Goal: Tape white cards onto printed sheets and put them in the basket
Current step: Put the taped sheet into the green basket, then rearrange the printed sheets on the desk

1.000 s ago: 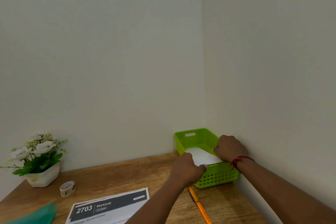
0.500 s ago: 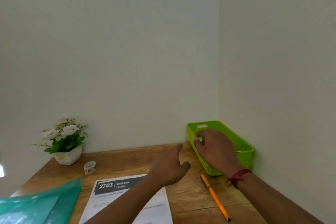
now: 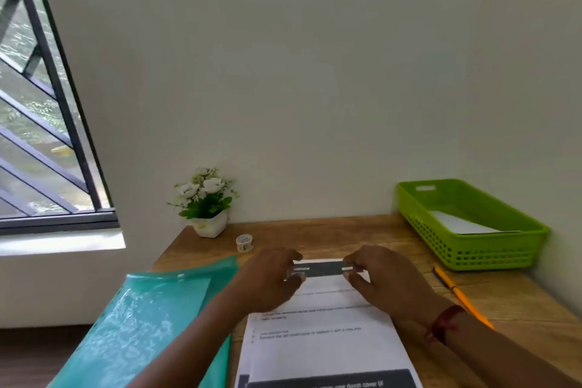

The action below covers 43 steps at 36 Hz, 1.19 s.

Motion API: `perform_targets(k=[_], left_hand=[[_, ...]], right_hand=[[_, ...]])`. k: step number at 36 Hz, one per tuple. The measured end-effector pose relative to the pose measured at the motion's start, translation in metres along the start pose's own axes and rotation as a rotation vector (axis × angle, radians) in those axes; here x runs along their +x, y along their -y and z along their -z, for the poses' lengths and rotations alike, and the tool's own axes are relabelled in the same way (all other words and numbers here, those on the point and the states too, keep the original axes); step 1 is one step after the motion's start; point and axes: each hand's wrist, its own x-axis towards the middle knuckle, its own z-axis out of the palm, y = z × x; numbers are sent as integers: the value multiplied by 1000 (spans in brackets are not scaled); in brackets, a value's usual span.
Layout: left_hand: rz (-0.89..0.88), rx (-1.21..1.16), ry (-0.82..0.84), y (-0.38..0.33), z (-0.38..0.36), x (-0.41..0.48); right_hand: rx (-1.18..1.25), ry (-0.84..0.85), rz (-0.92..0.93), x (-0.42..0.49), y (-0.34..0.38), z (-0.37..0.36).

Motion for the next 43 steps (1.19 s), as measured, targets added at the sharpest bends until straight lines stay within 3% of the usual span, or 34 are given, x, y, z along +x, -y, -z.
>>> perform_targets(k=[4, 9, 13, 20, 28, 32, 37, 43], left_hand=[[50, -36, 53, 26, 5, 4], [127, -155, -14, 44, -5, 1], [183, -214, -23, 50, -20, 0], [202, -160, 102, 61, -40, 3], [201, -99, 144, 62, -38, 6], [179, -72, 157, 56, -33, 5], [156, -86, 103, 57, -35, 4], [134, -88, 35, 55, -34, 4]], right_hand=[[0, 168, -67, 11, -14, -9], [78, 306, -197, 20, -27, -16], [136, 356, -241, 20, -30, -19], [73, 381, -211, 14, -35, -30], [112, 275, -193, 14, -36, -31], [193, 128, -191, 17, -35, -37], [328, -73, -208, 23, -36, -41], [380, -142, -163, 24, -36, -33]])
